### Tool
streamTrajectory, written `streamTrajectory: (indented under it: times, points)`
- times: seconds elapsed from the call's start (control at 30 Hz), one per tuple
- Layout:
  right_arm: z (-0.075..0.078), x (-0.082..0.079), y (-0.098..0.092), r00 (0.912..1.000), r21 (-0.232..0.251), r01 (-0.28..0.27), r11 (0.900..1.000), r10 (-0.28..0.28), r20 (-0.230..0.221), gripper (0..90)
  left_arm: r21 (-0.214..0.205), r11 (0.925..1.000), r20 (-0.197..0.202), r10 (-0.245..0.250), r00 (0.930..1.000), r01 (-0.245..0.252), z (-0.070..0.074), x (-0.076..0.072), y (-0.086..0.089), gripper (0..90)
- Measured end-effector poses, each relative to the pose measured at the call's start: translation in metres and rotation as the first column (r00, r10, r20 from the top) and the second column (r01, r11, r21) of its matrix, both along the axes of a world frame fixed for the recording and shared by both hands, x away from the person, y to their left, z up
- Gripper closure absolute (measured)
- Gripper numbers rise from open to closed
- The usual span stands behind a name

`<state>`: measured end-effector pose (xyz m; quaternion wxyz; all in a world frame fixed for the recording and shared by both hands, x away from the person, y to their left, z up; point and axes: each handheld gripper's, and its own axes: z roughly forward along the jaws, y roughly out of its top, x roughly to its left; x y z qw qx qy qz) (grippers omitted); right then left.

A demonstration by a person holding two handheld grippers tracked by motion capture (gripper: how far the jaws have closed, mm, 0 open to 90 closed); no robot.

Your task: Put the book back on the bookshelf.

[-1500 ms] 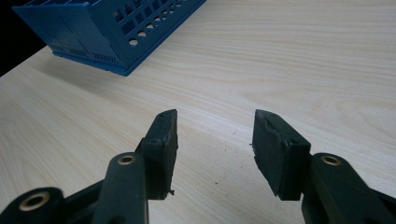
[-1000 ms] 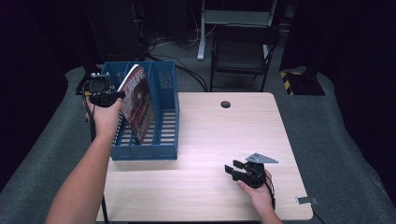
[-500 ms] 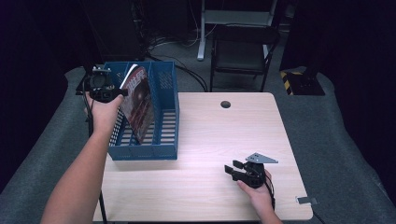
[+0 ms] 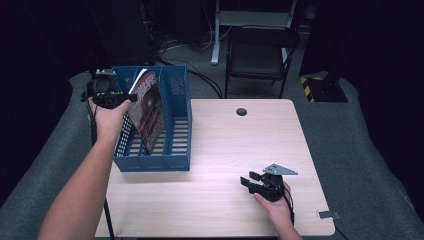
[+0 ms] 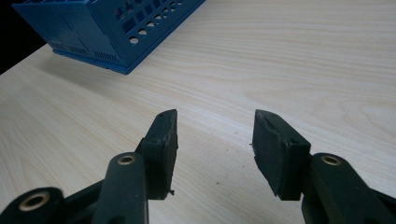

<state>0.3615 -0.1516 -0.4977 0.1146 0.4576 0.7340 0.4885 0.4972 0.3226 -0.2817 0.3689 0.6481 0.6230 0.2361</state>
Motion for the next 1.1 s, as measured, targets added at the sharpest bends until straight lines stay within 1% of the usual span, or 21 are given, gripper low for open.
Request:
streamTrajectory:
  times: [0.03, 0.13, 0.17, 0.23, 0.27, 0.37, 0.47, 0.5, 0.6, 0.73, 0.8, 0.87, 0.97, 1.0, 1.07, 1.1]
  points:
    - [0.0, 0.0, 0.0, 1.0, -0.002, -0.001, 1.0, 0.001, -0.002, 50.3, -0.002, 1.0, 0.008, -0.001, 1.0, 0.001, 0.0, 0.0, 0.001, 53.9]
    - [0.0, 0.0, -0.001, 1.0, -0.002, -0.002, 1.0, 0.002, -0.001, 50.3, -0.006, 1.0, 0.008, -0.002, 1.0, 0.002, 0.003, -0.002, 0.002, 52.1]
    - [0.0, 0.0, 0.0, 1.0, -0.002, -0.001, 1.0, 0.001, -0.002, 50.3, -0.006, 1.0, 0.014, 0.0, 0.9999, 0.0, 0.004, -0.002, 0.003, 50.0]
    - [0.0, 0.0, 0.0, 1.0, -0.003, -0.003, 1.0, 0.003, -0.001, 50.3, -0.005, 1.0, 0.009, 0.002, 1.0, -0.002, 0.006, -0.003, 0.004, 49.3]
    - [0.0, 0.0, 0.0, 1.0, -0.003, -0.002, 1.0, 0.002, 0.0, 50.3, -0.005, 1.0, 0.019, 0.003, 0.9998, -0.003, 0.006, -0.003, 0.004, 48.8]
    - [0.0, 0.0, 0.0, 1.0, -0.002, -0.002, 1.0, 0.002, -0.001, 50.3, -0.014, 0.9999, 0.011, 0.003, 0.9999, -0.002, 0.007, -0.004, 0.005, 46.6]
    - [0.0, 0.001, -0.001, 1.0, -0.006, -0.002, 1.0, 0.002, 0.001, 50.2, -0.01, 0.9999, 0.011, -0.006, 0.9999, 0.006, 0.007, -0.003, 0.006, 46.4]
    - [0.0, 0.001, -0.001, 1.0, -0.003, 0.001, 1.0, -0.001, -0.005, 50.2, -0.014, 0.9999, 0.007, -0.004, 1.0, 0.004, 0.007, -0.003, 0.006, 46.4]
    - [-0.001, 0.001, -0.001, 1.0, -0.002, -0.002, 1.0, 0.002, -0.006, 50.2, -0.017, 0.9998, 0.019, -0.011, 0.9998, 0.011, 0.007, -0.003, 0.007, 46.4]
    - [-0.001, 0.002, -0.001, 0.9999, 0.004, 0.005, 1.0, -0.005, -0.01, 50.2, -0.019, 0.9996, 0.022, -0.018, 0.9996, 0.018, 0.009, -0.005, 0.008, 46.4]
    - [-0.001, 0.002, -0.002, 0.9999, -0.001, 0.006, 1.0, -0.006, -0.011, 50.2, -0.021, 0.9995, 0.021, -0.024, 0.9995, 0.024, 0.011, -0.007, 0.008, 46.4]
    - [-0.002, 0.003, -0.002, 1.0, -0.005, 0.002, 1.0, -0.002, -0.006, 50.1, -0.009, 0.9988, 0.027, -0.048, 0.9985, 0.048, 0.015, -0.01, 0.007, 46.4]
    - [-0.003, 0.003, -0.001, 1.0, -0.006, 0.001, 1.0, -0.001, -0.009, 50.1, -0.014, 0.9981, 0.037, -0.06, 0.9975, 0.061, 0.019, -0.014, 0.006, 46.4]
    - [-0.003, 0.003, -0.001, 0.9999, -0.005, 0.002, 1.0, -0.002, -0.011, 50.1, -0.015, 0.9967, 0.04, -0.079, 0.9961, 0.079, 0.022, -0.018, 0.006, 46.4]
    - [-0.003, 0.003, -0.002, 0.9999, -0.005, 0.0, 1.0, 0.0, -0.011, 50.1, -0.012, 0.9962, 0.045, -0.086, 0.9953, 0.086, 0.024, -0.02, 0.005, 46.4]
    - [-0.003, 0.003, -0.001, 0.9999, -0.004, 0.003, 1.0, -0.003, -0.011, 50.0, -0.012, 0.9945, 0.046, -0.104, 0.9935, 0.104, 0.027, -0.025, 0.004, 46.4]
